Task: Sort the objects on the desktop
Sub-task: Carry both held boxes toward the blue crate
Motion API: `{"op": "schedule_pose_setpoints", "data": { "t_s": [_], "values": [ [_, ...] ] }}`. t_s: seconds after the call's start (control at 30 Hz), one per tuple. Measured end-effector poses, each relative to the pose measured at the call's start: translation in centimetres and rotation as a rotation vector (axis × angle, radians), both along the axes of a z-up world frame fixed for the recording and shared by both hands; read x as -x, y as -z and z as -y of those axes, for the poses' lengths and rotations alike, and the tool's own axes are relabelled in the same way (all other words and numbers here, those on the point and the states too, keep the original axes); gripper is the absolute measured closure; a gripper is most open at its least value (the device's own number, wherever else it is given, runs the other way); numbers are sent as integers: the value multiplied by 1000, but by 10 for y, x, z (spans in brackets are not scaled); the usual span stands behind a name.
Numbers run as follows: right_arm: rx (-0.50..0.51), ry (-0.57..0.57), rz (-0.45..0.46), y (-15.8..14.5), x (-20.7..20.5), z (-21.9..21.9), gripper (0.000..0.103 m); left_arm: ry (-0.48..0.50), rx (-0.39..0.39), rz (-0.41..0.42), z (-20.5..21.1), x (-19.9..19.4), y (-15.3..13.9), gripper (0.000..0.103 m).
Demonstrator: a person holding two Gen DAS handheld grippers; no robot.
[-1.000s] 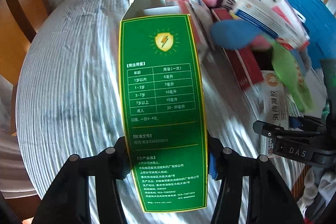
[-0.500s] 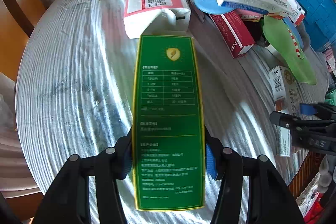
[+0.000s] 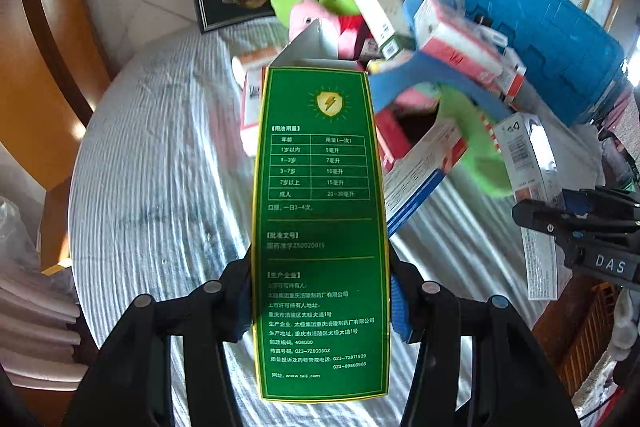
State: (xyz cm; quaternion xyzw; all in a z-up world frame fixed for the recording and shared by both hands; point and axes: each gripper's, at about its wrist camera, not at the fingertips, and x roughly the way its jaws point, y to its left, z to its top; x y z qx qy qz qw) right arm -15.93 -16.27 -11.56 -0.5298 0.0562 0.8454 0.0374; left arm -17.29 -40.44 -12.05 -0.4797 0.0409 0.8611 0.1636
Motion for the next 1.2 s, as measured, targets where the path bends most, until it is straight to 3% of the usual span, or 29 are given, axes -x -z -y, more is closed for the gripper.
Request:
{"op": "schedule_pose_setpoints", "data": {
  "t_s": [0.13,0.27,0.53,0.83,1.03,1.2],
  "values": [
    [-14,12,-80,-19,-6,3,57,8,-3,-52,-26,-17,-15,51],
    [-15,21,-152,-37,-9,-23,57,26,-2,-101,-60,-33,-29,51],
    [-31,8,-314,-89,-52,-122,57,15,14,-201,-162,-64,-57,51],
    [-79,-50,-414,-135,-87,-242,57,-44,5,-301,-292,-97,-101,51],
    [-82,-41,-485,-161,-85,-300,57,1,34,-356,-364,-91,-129,51],
    [-94,-28,-538,-185,-70,-337,57,29,22,-404,-412,-63,-144,51]
  ]
}}
